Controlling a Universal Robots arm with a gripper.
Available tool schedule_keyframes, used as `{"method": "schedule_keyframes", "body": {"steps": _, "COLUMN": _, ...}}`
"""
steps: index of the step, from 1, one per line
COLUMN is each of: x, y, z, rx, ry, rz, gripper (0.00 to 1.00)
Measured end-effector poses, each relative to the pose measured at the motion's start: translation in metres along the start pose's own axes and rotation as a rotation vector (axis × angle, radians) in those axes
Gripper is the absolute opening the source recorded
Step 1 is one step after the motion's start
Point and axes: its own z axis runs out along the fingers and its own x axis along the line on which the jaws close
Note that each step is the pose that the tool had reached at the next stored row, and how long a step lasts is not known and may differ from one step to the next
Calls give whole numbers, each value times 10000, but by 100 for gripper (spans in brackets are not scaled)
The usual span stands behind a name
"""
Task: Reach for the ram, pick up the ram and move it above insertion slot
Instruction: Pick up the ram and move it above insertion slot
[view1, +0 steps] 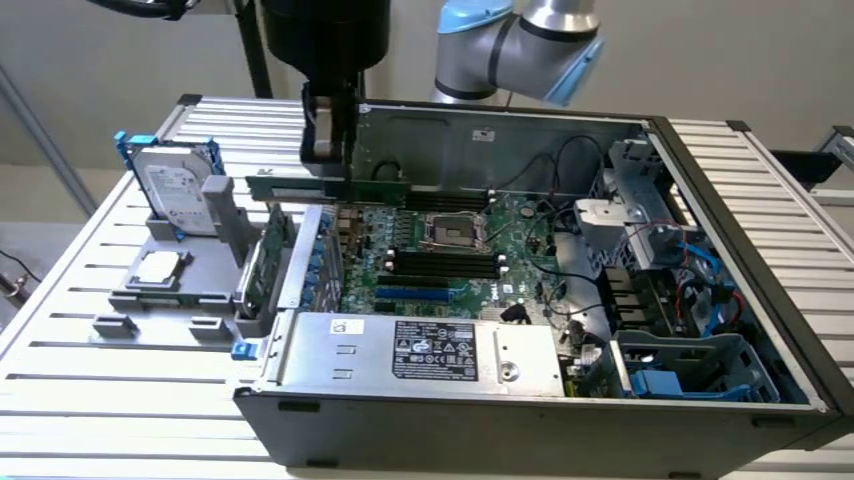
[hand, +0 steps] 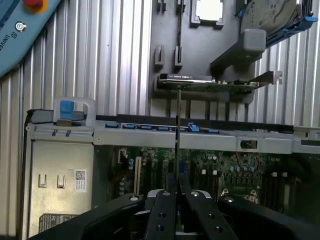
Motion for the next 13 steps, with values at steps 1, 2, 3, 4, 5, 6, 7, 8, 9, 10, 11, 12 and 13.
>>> {"method": "schedule_keyframes", "body": {"steps": 1, "x": -6, "y": -44, "z": -1, "rx": 0, "ry": 0, "rz": 0, "gripper": 13}}
{"method": "schedule_keyframes", "body": {"steps": 2, "x": -15, "y": -89, "z": -3, "rx": 0, "ry": 0, "rz": 0, "gripper": 13}}
{"method": "schedule_keyframes", "body": {"steps": 3, "x": -25, "y": -133, "z": -3, "rx": 0, "ry": 0, "rz": 0, "gripper": 13}}
{"method": "schedule_keyframes", "body": {"steps": 4, "x": -39, "y": -173, "z": -2, "rx": 0, "ry": 0, "rz": 0, "gripper": 13}}
{"method": "schedule_keyframes", "body": {"steps": 5, "x": -58, "y": -212, "z": -1, "rx": 0, "ry": 0, "rz": 0, "gripper": 13}}
{"method": "schedule_keyframes", "body": {"steps": 6, "x": -77, "y": -246, "z": 1, "rx": 0, "ry": 0, "rz": 0, "gripper": 13}}
{"method": "schedule_keyframes", "body": {"steps": 7, "x": -97, "y": -280, "z": 3, "rx": 1, "ry": -1, "rz": 0, "gripper": 13}}
{"method": "schedule_keyframes", "body": {"steps": 8, "x": -118, "y": -314, "z": 5, "rx": 0, "ry": 0, "rz": 1, "gripper": 13}}
{"method": "schedule_keyframes", "body": {"steps": 9, "x": -138, "y": -349, "z": 7, "rx": 0, "ry": 0, "rz": 1, "gripper": 13}}
{"method": "schedule_keyframes", "body": {"steps": 10, "x": -158, "y": -383, "z": 10, "rx": 1, "ry": -1, "rz": 0, "gripper": 13}}
{"method": "schedule_keyframes", "body": {"steps": 11, "x": -178, "y": -418, "z": 13, "rx": 0, "ry": -1, "rz": 0, "gripper": 13}}
{"method": "schedule_keyframes", "body": {"steps": 12, "x": -200, "y": -456, "z": 16, "rx": 0, "ry": 0, "rz": 0, "gripper": 13}}
{"method": "schedule_keyframes", "body": {"steps": 13, "x": -222, "y": -490, "z": 19, "rx": -1, "ry": 1, "rz": 0, "gripper": 13}}
